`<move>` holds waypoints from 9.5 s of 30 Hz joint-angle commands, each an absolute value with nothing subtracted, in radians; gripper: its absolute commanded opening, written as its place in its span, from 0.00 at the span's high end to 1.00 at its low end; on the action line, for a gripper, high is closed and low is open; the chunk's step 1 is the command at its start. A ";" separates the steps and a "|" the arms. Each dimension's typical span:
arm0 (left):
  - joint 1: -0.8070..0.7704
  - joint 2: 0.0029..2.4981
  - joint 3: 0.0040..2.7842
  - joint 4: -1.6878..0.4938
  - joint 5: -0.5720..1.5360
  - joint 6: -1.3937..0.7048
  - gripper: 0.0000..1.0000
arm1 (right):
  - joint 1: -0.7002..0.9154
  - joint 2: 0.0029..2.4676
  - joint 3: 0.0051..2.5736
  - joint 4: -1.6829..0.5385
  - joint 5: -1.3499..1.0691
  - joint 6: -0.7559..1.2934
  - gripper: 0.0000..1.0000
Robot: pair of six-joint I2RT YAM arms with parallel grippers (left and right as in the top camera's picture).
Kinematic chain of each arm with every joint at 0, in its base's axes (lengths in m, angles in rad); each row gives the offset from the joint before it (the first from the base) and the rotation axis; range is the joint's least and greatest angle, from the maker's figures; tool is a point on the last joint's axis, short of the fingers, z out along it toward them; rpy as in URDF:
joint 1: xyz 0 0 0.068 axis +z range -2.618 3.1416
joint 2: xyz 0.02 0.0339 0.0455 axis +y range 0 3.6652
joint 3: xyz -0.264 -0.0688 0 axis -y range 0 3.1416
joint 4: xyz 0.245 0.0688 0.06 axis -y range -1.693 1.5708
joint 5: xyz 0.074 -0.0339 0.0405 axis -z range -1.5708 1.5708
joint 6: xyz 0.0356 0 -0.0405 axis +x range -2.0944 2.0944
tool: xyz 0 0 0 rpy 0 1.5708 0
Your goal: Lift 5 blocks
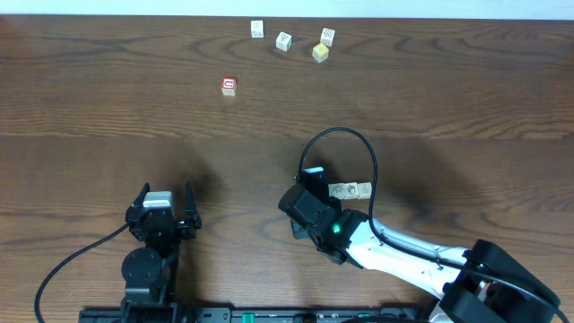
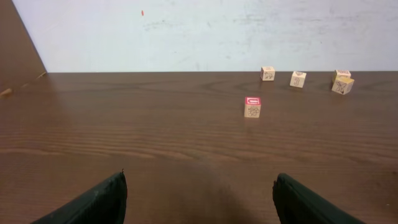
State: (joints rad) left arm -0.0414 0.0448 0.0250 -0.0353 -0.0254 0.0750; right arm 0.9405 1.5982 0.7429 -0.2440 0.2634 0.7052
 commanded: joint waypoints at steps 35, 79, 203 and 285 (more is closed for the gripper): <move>-0.045 0.043 0.004 -0.070 -0.036 0.067 0.24 | 0.940 1.608 0.749 -0.224 0.260 0.667 0.99; -0.045 0.043 0.004 -0.070 -0.036 0.067 0.25 | 0.908 1.702 0.785 -0.022 0.219 0.545 0.99; -0.045 0.043 0.004 -0.068 -0.036 0.067 0.25 | 0.689 1.440 1.280 -0.577 0.299 0.384 0.66; -0.294 1.161 0.701 -0.467 0.276 -0.340 0.93 | 0.394 1.228 0.536 -0.456 -0.023 0.549 0.99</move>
State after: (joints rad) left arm -0.2443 1.1412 0.6849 -0.4881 0.3298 -0.2947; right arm 0.3874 1.2221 0.5343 -0.4580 -0.0479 0.5346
